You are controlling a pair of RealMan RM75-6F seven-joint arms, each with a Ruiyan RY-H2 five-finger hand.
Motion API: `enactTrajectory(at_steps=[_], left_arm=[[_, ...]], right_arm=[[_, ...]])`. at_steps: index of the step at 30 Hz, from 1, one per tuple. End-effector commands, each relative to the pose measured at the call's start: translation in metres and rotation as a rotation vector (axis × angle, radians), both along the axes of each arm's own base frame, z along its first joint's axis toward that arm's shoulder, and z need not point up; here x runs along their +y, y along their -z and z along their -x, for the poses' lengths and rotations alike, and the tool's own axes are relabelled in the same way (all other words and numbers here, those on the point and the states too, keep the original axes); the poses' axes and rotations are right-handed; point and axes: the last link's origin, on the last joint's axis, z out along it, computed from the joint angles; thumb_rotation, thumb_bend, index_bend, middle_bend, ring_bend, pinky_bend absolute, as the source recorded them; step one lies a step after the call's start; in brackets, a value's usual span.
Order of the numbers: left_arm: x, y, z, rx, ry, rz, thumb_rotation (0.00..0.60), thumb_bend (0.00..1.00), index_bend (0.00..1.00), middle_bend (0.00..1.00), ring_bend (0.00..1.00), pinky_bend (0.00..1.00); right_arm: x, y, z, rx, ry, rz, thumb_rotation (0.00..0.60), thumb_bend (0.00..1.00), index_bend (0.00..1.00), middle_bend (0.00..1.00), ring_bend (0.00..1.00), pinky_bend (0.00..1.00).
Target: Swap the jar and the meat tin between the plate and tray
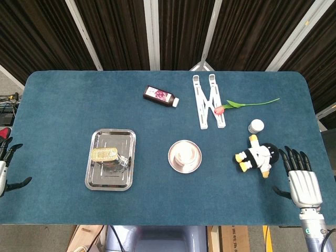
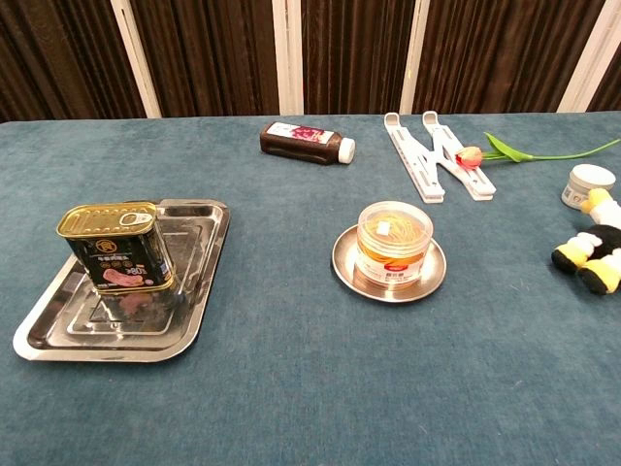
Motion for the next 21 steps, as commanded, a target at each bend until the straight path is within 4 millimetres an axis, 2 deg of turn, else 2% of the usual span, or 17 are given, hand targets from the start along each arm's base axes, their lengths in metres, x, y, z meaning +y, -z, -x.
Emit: enactTrajectory(at_steps=[1, 11, 15, 21], left_arm=[[0.000, -0.002, 0.001, -0.005, -0.006, -0.006, 0.600, 0.09, 0.17, 0.00, 0.00, 0.11], [-0.005, -0.007, 0.000, -0.022, -0.002, -0.017, 0.600, 0.09, 0.17, 0.00, 0.00, 0.11], [-0.004, -0.004, -0.001, -0.021, -0.001, -0.001, 0.600, 0.09, 0.17, 0.00, 0.00, 0.11], [-0.003, -0.004, 0.001, -0.013, -0.014, -0.007, 0.600, 0.09, 0.17, 0.00, 0.00, 0.11]], right_arm=[[0.000, 0.004, 0.000, 0.009, -0.002, -0.026, 0.600, 0.00, 0.00, 0.00, 0.00, 0.00], [-0.008, 0.015, -0.017, -0.071, -0.035, -0.092, 0.600, 0.00, 0.00, 0.00, 0.00, 0.00], [-0.029, 0.020, -0.036, -0.096, -0.055, -0.152, 0.600, 0.00, 0.00, 0.00, 0.00, 0.00], [-0.064, 0.036, -0.076, -0.118, -0.073, -0.252, 0.600, 0.00, 0.00, 0.00, 0.00, 0.00]])
